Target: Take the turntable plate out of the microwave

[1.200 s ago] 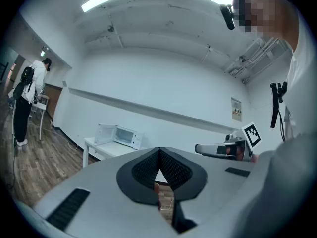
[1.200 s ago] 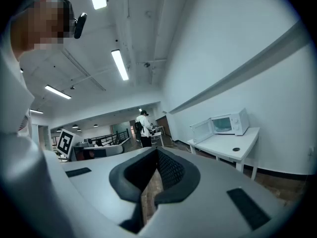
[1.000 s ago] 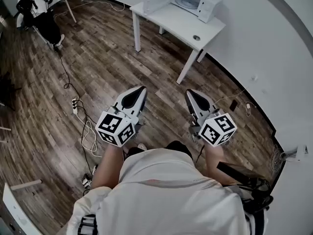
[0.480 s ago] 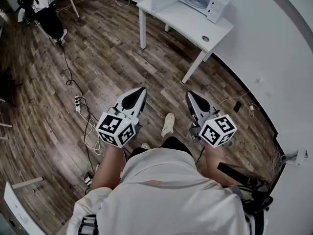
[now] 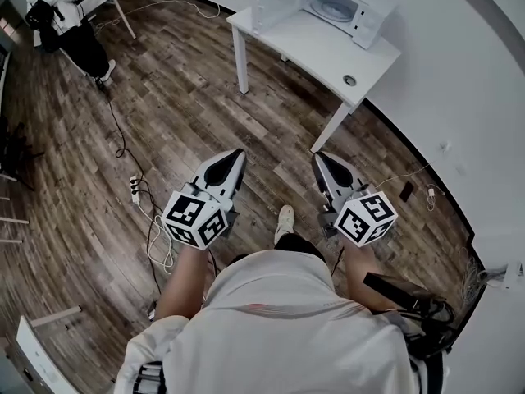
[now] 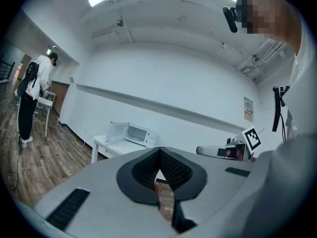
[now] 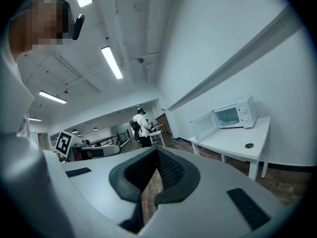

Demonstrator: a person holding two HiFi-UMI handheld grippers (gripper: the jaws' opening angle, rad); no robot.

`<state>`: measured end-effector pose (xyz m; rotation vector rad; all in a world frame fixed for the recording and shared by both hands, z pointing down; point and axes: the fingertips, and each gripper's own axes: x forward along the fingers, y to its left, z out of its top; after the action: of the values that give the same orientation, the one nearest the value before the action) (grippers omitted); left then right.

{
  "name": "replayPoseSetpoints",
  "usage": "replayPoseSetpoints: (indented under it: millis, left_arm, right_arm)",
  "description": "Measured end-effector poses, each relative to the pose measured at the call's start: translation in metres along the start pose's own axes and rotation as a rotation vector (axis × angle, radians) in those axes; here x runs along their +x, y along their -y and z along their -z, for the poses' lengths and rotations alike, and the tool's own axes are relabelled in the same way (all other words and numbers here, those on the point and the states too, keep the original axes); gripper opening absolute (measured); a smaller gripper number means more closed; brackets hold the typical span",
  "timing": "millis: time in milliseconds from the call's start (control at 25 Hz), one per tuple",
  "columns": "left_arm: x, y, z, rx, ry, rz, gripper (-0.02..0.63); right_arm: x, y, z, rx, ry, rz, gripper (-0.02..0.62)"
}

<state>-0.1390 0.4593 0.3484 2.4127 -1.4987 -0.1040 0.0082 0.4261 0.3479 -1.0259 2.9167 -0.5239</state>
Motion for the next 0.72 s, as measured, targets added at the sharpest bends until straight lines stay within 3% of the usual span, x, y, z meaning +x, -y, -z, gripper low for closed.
replayPoseSetpoints:
  millis: [720]
  left_arm:
    - [0.223, 0.003, -0.041, 0.033, -0.017, 0.028, 0.011]
  right_arm:
    - [0.059, 0.199, -0.080, 0.011, 0.005, -0.003, 0.005]
